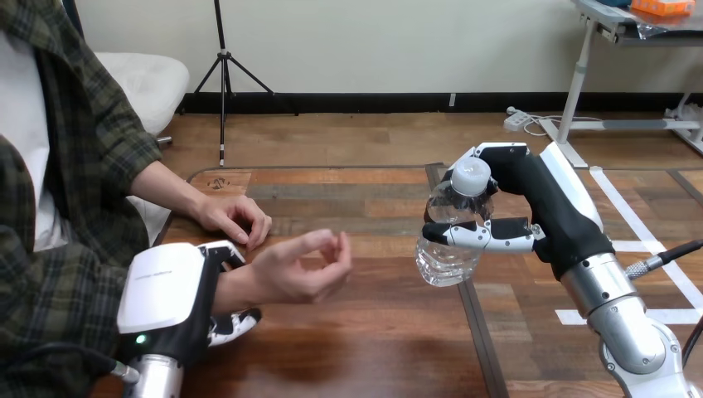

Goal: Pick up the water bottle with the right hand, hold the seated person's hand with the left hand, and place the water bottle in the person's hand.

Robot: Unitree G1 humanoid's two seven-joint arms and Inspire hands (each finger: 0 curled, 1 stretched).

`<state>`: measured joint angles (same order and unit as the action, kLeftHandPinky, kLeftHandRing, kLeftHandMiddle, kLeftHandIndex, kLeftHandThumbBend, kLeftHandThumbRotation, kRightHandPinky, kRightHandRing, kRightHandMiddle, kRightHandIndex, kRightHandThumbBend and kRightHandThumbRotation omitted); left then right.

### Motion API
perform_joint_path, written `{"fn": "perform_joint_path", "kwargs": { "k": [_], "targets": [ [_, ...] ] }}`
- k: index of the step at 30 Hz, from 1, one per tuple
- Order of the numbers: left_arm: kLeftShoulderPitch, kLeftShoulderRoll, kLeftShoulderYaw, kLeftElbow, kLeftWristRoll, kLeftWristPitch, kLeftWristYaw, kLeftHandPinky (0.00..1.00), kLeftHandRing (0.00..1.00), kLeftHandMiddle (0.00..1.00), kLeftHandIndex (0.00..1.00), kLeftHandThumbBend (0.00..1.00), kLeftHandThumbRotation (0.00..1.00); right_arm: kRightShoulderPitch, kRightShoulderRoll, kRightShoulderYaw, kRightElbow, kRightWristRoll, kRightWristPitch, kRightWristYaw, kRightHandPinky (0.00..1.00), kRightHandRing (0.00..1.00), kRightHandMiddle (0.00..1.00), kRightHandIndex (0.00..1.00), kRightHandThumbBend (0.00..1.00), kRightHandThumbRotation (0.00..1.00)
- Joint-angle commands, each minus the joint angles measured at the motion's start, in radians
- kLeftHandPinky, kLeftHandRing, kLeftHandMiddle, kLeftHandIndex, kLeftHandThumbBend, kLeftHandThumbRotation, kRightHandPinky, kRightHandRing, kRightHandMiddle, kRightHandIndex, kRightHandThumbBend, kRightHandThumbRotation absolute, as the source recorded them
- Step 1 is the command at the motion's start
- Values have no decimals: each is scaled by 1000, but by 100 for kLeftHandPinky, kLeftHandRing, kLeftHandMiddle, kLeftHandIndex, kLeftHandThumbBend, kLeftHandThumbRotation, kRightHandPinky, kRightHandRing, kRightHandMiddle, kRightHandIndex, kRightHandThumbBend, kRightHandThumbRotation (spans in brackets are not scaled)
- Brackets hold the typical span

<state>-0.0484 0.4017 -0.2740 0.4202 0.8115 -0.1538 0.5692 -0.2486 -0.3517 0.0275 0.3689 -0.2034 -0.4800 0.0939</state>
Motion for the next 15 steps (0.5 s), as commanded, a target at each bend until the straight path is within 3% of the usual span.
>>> {"fn": "perform_joint_path", "kwargs": {
  "k": [1, 15],
  "targets": [
    [-12, -33, -32, -50, -13, -45, 7, 35, 38, 42, 46, 84, 0, -55, -5, -26, -76, 15, -3, -10, 41, 45, 46, 41, 66, 0],
    [0, -53, -34, -131, -13, -61, 13, 32, 36, 41, 45, 85, 0, -62, -6, -25, -79, 15, 3, -8, 41, 45, 46, 42, 66, 0]
  ]
}}
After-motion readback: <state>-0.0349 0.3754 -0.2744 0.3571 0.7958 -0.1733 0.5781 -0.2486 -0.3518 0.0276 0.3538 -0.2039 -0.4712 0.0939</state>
